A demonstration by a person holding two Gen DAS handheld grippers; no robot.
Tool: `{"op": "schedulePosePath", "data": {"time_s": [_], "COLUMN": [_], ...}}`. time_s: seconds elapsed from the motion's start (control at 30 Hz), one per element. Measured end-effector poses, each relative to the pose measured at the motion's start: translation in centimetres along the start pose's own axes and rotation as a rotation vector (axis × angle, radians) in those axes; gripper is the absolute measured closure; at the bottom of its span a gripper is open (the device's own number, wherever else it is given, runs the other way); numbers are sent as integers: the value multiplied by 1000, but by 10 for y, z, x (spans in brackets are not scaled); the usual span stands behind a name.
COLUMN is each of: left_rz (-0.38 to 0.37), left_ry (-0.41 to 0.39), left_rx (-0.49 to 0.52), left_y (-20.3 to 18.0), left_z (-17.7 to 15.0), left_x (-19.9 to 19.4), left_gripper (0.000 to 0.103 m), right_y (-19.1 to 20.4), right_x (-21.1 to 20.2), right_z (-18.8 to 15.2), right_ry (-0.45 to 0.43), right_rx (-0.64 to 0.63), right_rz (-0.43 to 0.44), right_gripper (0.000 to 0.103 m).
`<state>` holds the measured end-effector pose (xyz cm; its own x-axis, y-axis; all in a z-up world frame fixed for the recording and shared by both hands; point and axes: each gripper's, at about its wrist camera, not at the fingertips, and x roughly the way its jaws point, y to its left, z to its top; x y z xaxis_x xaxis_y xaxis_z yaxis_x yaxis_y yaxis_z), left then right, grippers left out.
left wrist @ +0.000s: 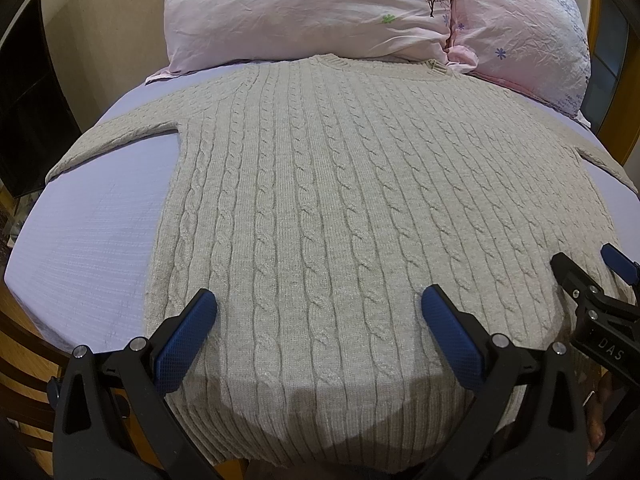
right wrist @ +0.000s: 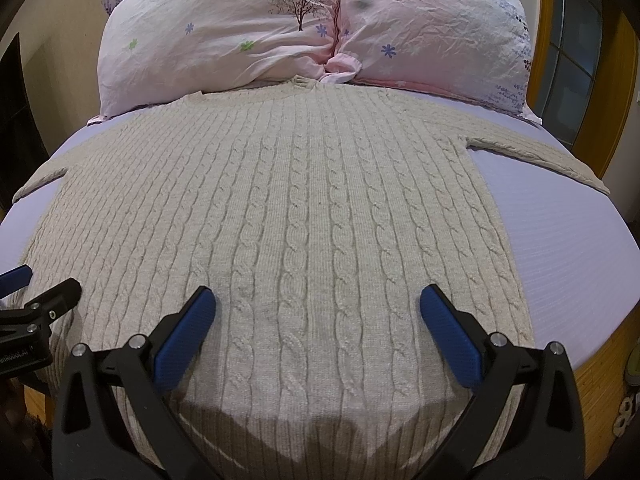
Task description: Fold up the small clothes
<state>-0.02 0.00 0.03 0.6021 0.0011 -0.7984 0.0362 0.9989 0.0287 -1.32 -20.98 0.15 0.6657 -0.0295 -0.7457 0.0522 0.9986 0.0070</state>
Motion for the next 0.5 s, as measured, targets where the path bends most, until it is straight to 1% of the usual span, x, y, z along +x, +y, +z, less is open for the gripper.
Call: {"op": "schedulePosePath", "data": {"time_s": [0.23, 0.37, 0.43, 0.47, 0.5], "left_rz": [0, 0, -1, -2, -7], "left_ry": [4, 0, -17, -23, -37], "left_rx": [0, 0, 4, 7, 14], "left_y": [0, -1, 0, -1, 1], "left_z": [0, 0, -1, -1, -2], "left_x": [1, 0, 0, 1, 0], "left_gripper": [1, 1, 1, 1, 1], "right_y": [1, 1, -4, -19, -30], "right_x": [3, 2, 0, -6, -11], "right_z": [1, 1, 0, 6, 10], "right_ry": [15, 6, -1, -3, -21], "right_rx": [-14, -30, -72, -43, -16], "right_rz": [7, 19, 78, 155, 183], "right_gripper": [2, 2, 2, 2, 2]}}
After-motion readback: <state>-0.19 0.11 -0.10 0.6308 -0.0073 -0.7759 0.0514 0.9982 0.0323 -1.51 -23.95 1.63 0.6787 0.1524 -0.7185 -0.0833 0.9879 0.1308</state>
